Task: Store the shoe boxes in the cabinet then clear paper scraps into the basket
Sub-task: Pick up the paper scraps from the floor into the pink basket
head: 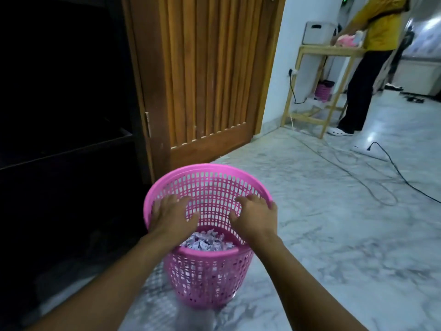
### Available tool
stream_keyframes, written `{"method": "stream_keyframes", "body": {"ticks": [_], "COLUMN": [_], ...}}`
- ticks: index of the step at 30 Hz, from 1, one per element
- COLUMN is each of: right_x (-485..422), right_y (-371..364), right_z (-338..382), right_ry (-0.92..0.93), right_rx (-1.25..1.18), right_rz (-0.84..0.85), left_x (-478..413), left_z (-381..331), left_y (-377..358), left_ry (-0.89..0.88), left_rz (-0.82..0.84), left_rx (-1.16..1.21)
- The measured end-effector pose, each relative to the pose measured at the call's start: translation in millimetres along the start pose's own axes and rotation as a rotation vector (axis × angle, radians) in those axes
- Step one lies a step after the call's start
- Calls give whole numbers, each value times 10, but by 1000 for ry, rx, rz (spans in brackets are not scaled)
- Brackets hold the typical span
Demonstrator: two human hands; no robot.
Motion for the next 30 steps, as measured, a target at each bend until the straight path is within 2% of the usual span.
{"method": "stream_keyframes", "body": {"ticks": [2, 5, 7, 10, 13, 20, 26, 30], "right_x": [-5, -15, 10, 176, 420, 839, 795, 836], "right_y": [-56, -196, -171, -68, -82, -279, -459, -456], "right_z": [-264, -446, -463, -449, -337, 387, 1012, 1316], "right_ry": [-121, -182, -168, -141, -104, 42, 262, 341], "right_rx": [-54, -350, -483, -581, -655, -689, -794, -799], "right_rz": [33, 108, 57, -57, -92, 15, 124, 180], "left_x": [123, 288, 421, 733, 1157, 2278, 2644, 2697], "left_z": [202, 597, 676, 699, 797, 1348, 1604, 1819], "left_y": [154, 72, 37, 140, 227, 378, 584, 624], "left_ry": [190, 500, 559, 594, 643, 842, 950, 969], "left_rz": [-146, -159, -170, -223, -267, -431, -618, -688], "left_rx": [3, 450, 633, 627, 577, 611, 668, 703]}}
Point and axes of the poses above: each hand's wrist, its own x-axis away from the middle knuckle, its own y-axis out of the back of the hand, z = x × y, the point moved 9 cm from there along -x, towards the middle knuckle, and after that the axes turned 9 degrees about z, right-handed, at the moved point
